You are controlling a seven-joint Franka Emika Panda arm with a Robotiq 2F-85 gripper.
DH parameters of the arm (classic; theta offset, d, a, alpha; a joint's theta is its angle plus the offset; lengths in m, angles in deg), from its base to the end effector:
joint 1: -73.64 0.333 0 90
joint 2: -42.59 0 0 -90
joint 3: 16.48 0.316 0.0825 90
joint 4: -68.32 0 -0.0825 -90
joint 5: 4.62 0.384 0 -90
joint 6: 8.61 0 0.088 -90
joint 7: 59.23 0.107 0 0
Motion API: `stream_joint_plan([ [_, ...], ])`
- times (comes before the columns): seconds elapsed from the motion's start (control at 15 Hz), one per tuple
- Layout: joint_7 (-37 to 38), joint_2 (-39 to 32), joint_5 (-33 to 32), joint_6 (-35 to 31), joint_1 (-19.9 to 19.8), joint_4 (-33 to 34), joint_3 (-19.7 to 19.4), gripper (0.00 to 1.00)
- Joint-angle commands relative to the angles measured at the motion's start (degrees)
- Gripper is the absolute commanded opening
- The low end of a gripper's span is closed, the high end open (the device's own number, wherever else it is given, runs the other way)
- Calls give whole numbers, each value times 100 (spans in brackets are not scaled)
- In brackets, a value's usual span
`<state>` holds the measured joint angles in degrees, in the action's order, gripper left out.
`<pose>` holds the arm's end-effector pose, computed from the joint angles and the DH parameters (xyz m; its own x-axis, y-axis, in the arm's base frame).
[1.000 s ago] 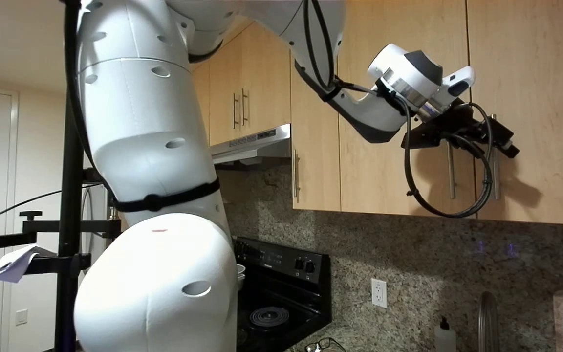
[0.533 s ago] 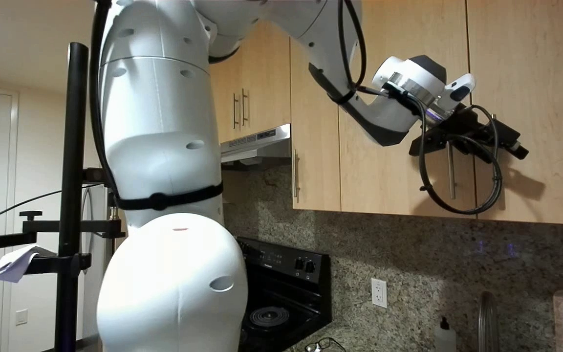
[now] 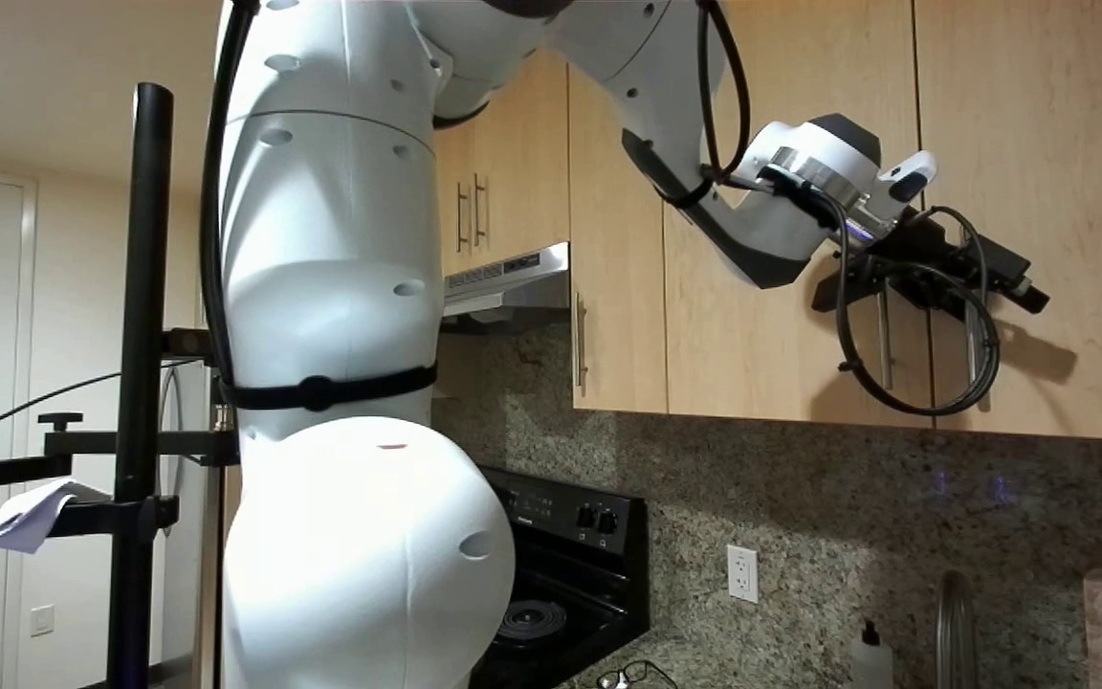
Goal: Open the cupboard's right door completely
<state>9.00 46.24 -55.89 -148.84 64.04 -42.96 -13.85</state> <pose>0.5807 -0.0710 0.5735 0.4526 -0.4144 0.7896 -0.7051 -0.7084 0.0324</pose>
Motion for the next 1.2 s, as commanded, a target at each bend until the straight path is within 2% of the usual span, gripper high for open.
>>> stream_joint_plan([
  [0.0,206,-340,-254,314,166,395,-244,100],
  [0.47,295,-316,-332,449,286,402,-394,100],
  [0.87,378,-17,27,802,284,151,-489,100],
  [1.13,613,100,8,895,295,17,-510,100],
])
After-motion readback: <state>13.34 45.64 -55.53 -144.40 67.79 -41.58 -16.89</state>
